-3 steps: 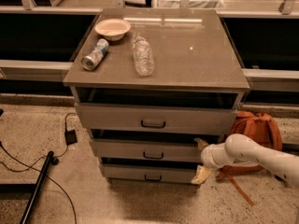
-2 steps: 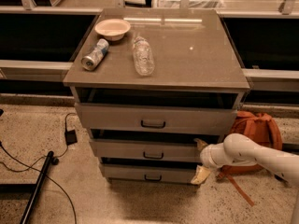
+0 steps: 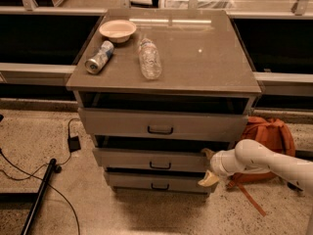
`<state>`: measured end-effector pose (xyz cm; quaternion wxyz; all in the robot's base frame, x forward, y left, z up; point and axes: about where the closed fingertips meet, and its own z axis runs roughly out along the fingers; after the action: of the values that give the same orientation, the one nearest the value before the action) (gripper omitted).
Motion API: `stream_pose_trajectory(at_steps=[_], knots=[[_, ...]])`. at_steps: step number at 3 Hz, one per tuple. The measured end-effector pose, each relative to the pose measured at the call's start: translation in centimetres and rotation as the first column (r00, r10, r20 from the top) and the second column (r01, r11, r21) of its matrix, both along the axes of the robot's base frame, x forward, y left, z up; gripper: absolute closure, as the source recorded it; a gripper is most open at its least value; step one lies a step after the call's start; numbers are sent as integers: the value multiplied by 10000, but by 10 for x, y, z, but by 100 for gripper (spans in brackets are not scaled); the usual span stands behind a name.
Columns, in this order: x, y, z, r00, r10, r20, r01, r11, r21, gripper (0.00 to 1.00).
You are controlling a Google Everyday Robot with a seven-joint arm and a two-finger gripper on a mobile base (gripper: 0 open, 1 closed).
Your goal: Open middle drawer
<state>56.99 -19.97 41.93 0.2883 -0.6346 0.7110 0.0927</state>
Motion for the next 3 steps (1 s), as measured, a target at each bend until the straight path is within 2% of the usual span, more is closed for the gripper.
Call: stream_pose_trajectory(at_steps=[2, 3], knots=[[-10, 0, 18, 9999, 159, 26, -159, 9999, 58, 29], [-24, -2, 22, 9995, 269, -153, -270, 9996, -80, 33]])
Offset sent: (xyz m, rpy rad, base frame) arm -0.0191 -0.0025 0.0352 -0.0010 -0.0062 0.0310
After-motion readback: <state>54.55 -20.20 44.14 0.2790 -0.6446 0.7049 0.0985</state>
